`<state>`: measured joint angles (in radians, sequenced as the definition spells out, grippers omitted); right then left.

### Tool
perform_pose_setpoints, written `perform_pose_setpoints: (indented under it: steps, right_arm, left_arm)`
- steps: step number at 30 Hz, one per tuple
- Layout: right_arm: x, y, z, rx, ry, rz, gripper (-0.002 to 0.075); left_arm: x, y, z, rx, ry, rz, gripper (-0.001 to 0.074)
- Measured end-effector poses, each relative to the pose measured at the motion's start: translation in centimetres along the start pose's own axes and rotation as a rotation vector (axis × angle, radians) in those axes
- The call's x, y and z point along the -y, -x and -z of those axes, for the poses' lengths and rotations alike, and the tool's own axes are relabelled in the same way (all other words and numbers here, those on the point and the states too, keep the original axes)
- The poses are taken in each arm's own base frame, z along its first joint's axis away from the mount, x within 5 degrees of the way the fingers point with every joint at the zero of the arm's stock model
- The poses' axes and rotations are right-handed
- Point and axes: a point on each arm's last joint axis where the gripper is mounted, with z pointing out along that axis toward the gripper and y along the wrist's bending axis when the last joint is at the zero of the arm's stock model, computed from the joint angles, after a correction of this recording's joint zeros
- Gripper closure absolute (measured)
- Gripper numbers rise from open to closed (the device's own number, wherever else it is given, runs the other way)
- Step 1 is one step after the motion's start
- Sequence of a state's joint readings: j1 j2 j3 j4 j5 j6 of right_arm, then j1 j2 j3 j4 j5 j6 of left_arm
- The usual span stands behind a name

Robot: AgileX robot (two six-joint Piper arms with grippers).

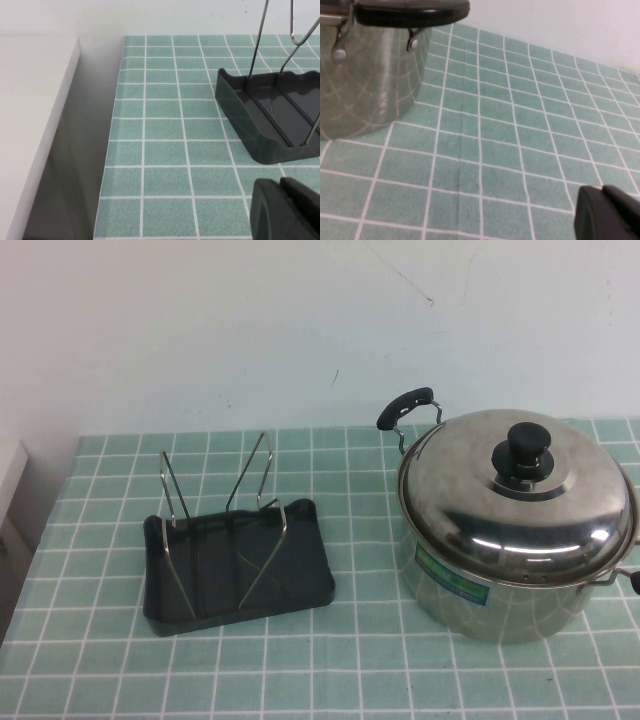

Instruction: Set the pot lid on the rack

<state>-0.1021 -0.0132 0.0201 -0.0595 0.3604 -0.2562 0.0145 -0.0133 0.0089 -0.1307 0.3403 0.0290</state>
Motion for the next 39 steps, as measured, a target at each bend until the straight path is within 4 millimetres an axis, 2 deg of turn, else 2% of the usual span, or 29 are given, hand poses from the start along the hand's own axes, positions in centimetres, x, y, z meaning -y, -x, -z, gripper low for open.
perform_pose_setpoints:
  steps: [15,19,22,32,39]
  right_arm:
    - [0.0,0.0,0.0,0.000,0.000,0.000,0.0727]
    - [0.1,0.2,-0.1,0.045,-0.011,0.000,0.0727]
    - [0.3,1.2,0.0,0.153,-0.040,0.000,0.0727]
    - [1.5,5.8,2.3,0.726,-0.185,-0.012,0.0727]
    - [2.2,6.9,3.7,0.917,-0.242,-0.102,0.0727]
  left_arm:
    - [0.0,0.0,0.0,0.002,0.000,0.000,0.0738]
    - [0.0,0.2,-0.1,0.050,0.003,0.000,0.0738]
    - [-0.1,1.2,0.0,0.161,0.006,0.000,0.0738]
    - [-0.2,6.4,2.7,0.815,0.030,-0.011,0.0738]
    - [-0.3,7.5,4.2,1.019,0.039,-0.003,0.0738]
